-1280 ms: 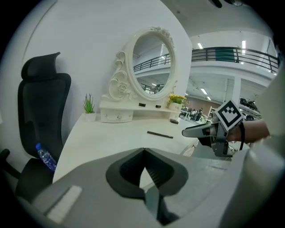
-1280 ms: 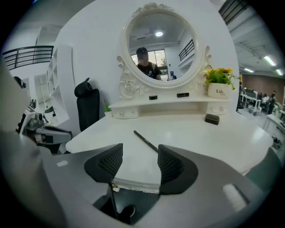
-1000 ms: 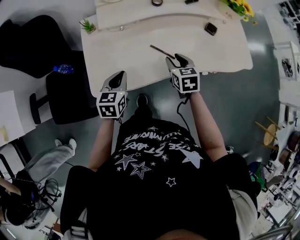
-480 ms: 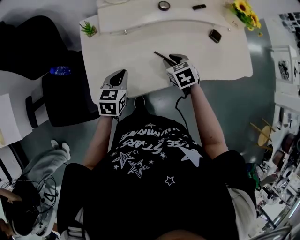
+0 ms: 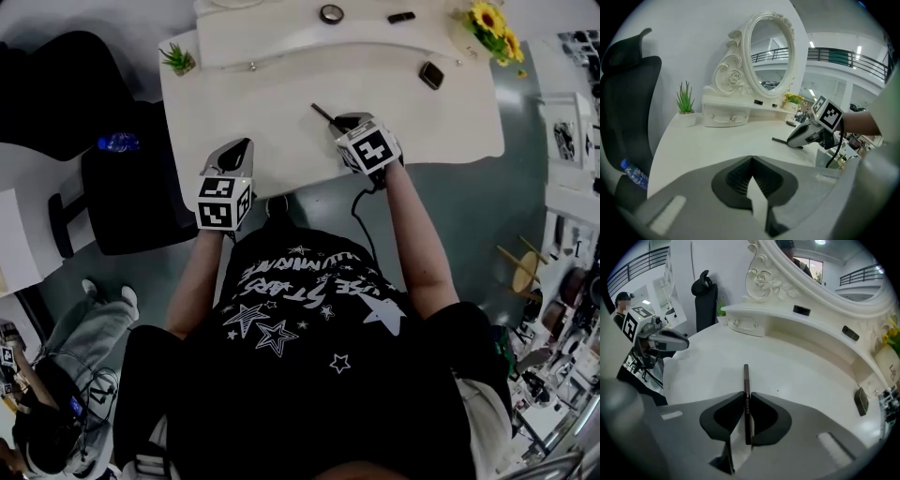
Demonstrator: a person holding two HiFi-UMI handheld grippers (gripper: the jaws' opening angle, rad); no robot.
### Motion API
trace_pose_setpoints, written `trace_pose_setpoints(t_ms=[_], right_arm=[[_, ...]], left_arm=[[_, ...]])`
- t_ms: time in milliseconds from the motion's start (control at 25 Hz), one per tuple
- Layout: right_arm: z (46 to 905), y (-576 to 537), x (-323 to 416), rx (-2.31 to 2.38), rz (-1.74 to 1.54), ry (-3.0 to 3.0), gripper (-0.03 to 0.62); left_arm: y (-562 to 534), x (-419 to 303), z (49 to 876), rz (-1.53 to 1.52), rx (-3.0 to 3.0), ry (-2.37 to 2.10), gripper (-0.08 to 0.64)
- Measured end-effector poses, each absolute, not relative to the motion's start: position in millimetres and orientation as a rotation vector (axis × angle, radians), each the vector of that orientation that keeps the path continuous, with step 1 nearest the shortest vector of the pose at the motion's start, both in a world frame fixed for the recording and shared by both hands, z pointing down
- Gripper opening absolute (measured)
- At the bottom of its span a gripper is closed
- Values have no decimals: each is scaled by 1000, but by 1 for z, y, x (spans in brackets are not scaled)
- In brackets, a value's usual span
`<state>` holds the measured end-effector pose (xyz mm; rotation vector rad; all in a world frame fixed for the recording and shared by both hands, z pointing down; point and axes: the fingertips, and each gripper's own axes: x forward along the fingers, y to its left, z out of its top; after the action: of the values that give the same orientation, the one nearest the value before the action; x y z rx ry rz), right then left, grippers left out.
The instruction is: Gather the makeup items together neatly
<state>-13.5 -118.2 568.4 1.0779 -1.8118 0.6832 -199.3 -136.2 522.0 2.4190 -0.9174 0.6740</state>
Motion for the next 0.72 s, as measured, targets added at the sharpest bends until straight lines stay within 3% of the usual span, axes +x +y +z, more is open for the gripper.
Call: trace_pose_setpoints(t_ms=[720], right_arm=[[549,-120,11,1461,829,-1697,67]], left_arm=[[-129,-198,518,689,2462,-883,2]])
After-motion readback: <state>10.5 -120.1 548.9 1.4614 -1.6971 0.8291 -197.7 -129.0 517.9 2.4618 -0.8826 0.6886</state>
